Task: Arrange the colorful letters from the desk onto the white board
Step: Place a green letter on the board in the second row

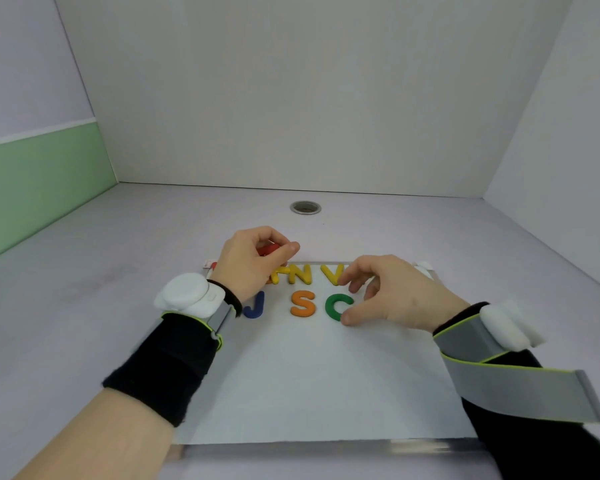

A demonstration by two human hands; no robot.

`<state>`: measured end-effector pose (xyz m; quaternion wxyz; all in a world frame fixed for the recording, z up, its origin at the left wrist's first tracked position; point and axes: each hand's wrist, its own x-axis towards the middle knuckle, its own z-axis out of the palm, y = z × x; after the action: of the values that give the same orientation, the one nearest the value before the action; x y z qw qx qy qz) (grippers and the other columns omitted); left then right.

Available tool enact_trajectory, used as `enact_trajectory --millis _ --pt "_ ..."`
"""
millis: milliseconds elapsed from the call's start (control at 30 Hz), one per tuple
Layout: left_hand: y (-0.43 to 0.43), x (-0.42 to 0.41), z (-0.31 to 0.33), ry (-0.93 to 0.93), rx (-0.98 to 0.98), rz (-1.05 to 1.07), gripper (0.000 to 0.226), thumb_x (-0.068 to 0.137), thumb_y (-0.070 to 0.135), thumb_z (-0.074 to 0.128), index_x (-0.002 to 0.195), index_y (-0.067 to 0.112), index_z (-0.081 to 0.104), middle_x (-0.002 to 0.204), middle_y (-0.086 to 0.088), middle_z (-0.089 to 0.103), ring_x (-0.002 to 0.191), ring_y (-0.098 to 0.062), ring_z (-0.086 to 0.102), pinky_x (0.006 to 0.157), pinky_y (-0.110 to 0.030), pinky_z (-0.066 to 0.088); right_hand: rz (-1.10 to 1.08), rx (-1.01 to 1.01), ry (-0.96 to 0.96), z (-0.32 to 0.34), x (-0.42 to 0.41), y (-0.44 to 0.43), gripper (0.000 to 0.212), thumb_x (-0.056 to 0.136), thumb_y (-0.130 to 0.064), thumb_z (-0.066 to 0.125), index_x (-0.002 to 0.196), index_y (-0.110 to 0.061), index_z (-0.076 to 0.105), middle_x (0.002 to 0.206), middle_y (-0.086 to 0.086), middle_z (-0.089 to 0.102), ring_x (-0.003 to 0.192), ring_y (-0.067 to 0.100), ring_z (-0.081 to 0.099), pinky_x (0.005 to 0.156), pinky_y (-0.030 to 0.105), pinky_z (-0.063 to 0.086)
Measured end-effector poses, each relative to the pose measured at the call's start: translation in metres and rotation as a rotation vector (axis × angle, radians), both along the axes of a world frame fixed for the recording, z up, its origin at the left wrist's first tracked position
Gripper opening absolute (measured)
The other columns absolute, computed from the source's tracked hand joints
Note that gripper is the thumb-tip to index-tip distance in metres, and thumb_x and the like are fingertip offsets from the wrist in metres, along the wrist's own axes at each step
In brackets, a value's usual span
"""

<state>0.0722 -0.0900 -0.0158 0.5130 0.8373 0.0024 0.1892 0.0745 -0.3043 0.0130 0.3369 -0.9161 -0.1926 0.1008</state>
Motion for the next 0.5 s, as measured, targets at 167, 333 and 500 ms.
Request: enact_trajectory --millis 167,333,500 --pt "0.0004 0.0001 -0.0002 -0.007 0.003 0.004 0.017 0.085 0.035 0.065 0.087 0.019 0.068 0.08 -0.001 0.07 0.073 -0.011 0.067 0.054 -0.013 0.052 0.038 0.017 -0.025 -0.0045 0.0012 0.0024 0.039 0.059 -0.021 0.082 0.091 -0.032 0.061 0.095 -0.009 0.064 0.071 0.009 0.056 0.064 0.019 0.044" --pt "0.0 0.0003 0.0001 -0.021 0.023 0.01 0.016 0.086 0.034 0.064 0.087 0.019 0.068 0.079 0.001 0.069 0.072 -0.009 0.066 0.054 -0.01 0.051 0.035 0.038 -0.023 -0.0068 0.0027 0.004 0.04 0.062 -0.018 0.079 0.095 -0.031 0.06 0.096 -0.011 0.064 0.076 0.009 0.058 0.069 0.021 0.049" --pt "-0.0018 -0.0012 0.0019 -0.011 -0.027 -0.012 0.015 0.088 0.03 0.061 0.093 0.016 0.067 0.078 -0.001 0.067 0.067 -0.009 0.062 0.05 -0.013 0.051 0.033 0.046 -0.025 -0.0072 0.0027 0.0042 0.042 0.062 -0.019 0.079 0.097 -0.029 0.06 0.098 -0.011 0.064 0.075 0.009 0.058 0.069 0.021 0.049"
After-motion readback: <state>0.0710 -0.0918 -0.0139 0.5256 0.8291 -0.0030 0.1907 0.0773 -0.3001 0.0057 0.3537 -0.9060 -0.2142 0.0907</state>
